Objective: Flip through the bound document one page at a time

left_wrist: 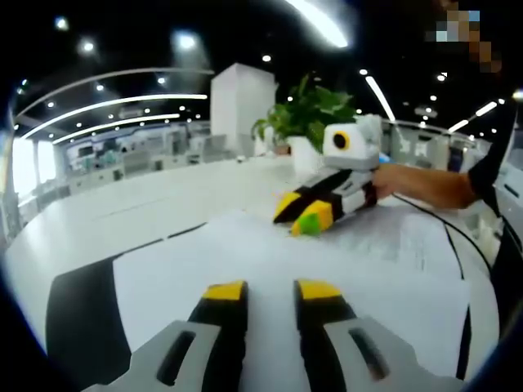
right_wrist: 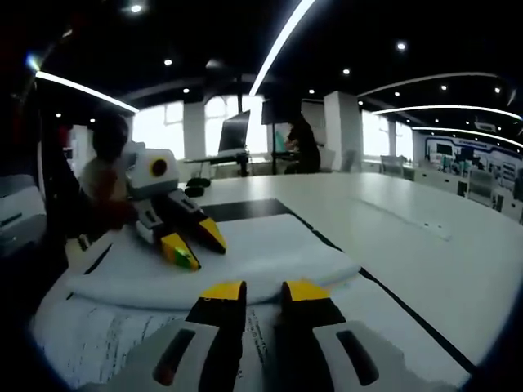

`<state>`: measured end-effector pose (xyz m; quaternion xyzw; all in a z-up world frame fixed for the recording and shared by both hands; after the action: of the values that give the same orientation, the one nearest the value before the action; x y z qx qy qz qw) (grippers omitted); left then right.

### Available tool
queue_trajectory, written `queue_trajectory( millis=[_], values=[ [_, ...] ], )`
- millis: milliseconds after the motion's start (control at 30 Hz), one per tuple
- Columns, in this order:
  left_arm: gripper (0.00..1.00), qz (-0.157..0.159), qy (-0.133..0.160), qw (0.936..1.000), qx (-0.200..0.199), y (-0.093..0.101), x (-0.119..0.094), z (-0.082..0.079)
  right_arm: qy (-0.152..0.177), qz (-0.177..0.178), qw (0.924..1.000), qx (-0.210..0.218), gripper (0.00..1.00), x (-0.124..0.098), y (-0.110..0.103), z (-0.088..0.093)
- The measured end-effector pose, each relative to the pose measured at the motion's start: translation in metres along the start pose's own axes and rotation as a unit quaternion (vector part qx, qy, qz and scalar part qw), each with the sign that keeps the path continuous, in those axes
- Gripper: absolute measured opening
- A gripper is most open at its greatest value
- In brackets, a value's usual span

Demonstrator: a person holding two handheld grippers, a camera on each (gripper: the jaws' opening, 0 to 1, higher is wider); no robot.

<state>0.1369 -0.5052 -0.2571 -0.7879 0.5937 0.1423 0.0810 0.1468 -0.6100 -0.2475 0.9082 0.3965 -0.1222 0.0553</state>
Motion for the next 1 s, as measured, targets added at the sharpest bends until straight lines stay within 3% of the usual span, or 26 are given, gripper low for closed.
queue_trajectory(
  millis=[1000],
  values=[
    [0.24,0.000,0.001,1.0000,0.002,-0.001,-0.001,0.001,0.002,-0.021,0.9998,-0.006,0.21,-0.008,-0.021,0.002]
  ],
)
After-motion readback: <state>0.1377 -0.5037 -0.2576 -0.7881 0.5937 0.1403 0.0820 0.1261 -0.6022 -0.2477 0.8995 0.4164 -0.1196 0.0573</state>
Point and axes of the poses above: the point that each gripper's makers call its tool centre point, and the gripper's own axes: x roughly forward along the fingers, y roughly to its right, z roughly out of its underside, the point moved 2 cm from there along -x, roughly backward along the fingers, and after that the axes turned 5 degrees about z, right-handed, at the moved point
